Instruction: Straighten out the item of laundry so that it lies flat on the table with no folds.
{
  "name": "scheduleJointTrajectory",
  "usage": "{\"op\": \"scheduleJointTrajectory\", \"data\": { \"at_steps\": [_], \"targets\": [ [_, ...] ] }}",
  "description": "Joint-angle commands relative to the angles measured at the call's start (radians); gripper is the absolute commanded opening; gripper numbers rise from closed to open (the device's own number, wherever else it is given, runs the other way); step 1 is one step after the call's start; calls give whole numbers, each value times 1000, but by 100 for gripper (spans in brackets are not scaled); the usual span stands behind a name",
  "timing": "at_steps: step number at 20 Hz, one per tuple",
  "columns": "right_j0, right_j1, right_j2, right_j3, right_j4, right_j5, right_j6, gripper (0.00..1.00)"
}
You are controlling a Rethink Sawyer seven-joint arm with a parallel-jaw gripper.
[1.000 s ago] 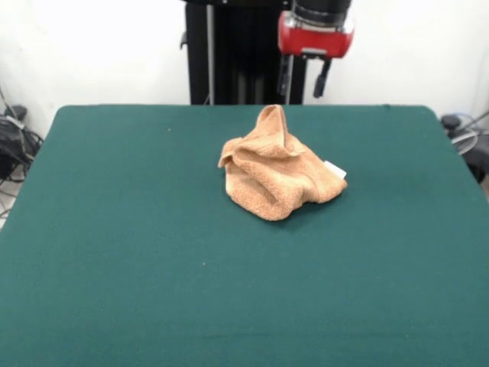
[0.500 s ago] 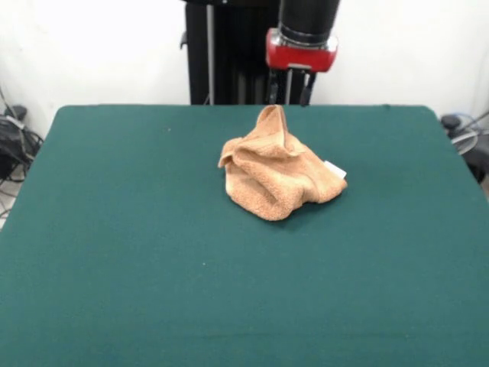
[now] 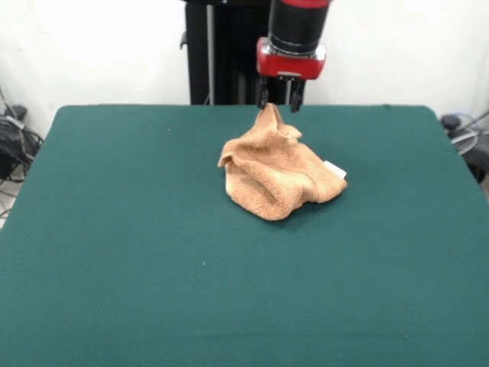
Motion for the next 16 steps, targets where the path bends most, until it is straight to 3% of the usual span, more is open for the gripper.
{"op": "scheduleJointTrajectory", "data": {
  "at_steps": [1,16],
  "targets": [
    [-21,42,31,-45,-45,-68,127,100],
    [-61,-6,65,-27,-46,-68,136,100]
  ]
}}
